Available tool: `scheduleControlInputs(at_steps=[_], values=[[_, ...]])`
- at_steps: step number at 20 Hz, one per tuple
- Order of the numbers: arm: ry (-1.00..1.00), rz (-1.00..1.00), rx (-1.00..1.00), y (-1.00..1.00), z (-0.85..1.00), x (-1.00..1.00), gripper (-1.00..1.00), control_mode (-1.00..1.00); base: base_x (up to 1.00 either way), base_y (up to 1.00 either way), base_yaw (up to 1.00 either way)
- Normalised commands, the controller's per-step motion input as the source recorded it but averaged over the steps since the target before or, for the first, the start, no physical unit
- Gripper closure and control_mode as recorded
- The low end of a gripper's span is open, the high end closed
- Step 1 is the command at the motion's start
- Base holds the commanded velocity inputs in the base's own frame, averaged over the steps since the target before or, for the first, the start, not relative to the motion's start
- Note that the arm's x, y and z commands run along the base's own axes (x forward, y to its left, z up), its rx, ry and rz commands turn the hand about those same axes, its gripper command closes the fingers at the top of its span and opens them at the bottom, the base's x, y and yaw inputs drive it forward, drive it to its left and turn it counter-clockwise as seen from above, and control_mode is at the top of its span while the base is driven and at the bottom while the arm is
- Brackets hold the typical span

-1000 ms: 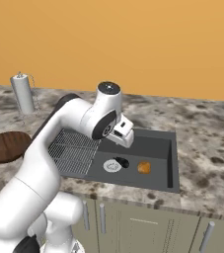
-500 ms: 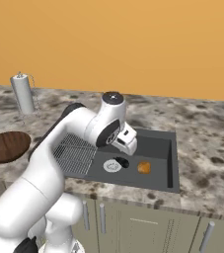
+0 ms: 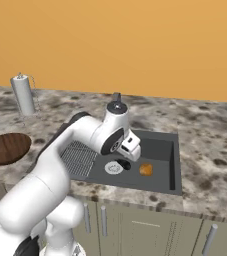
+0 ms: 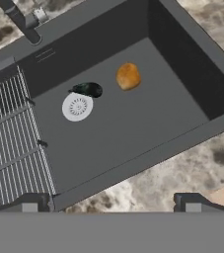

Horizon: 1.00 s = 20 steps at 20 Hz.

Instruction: Remove the eggplant and potato from the sink. Then move the bowl and cup from the counter to the sink for washing.

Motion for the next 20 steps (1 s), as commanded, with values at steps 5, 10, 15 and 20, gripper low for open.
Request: scheduleControlInputs(at_steps=[5,10,15,20], values=[[0.03,0.00,0.00,-0.11,-0.24,0.24,-1.00,-1.00,0.00,0.00,0.00],[0.06,0.00,-0.02,-0.08,-0.22,0.25,-1.00,-1.00,0.00,0.00,0.00],[0.05,0.00,-0.02,-0.14,-0.20,0.25,-1.00,-1.00,0.00,0.00,0.00],[0.06,0.00,0.00,-0.17,-0.20,0.24,-1.00,-1.00,0.00,0.00,0.00]])
